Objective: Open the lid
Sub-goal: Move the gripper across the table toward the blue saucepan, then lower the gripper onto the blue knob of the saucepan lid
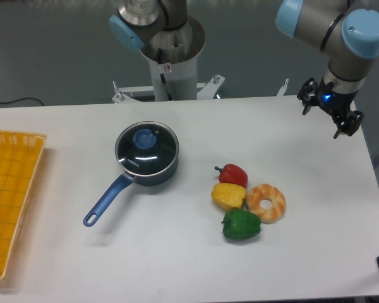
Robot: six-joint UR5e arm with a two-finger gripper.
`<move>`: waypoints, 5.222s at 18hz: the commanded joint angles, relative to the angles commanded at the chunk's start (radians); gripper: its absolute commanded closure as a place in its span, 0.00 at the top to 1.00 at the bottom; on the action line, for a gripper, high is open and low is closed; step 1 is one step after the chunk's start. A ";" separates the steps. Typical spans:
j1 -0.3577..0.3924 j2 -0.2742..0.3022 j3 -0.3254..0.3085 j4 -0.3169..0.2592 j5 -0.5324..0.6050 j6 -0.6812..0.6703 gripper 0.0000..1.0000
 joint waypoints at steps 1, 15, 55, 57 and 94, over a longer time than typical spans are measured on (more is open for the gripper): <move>0.000 0.000 0.000 0.000 0.000 0.000 1.00; -0.046 0.029 -0.023 0.020 0.000 -0.029 1.00; -0.383 0.390 -0.492 0.093 -0.054 -0.350 1.00; -0.419 0.390 -0.512 0.124 -0.026 -0.374 1.00; -0.647 0.282 -0.503 0.225 -0.067 -0.727 1.00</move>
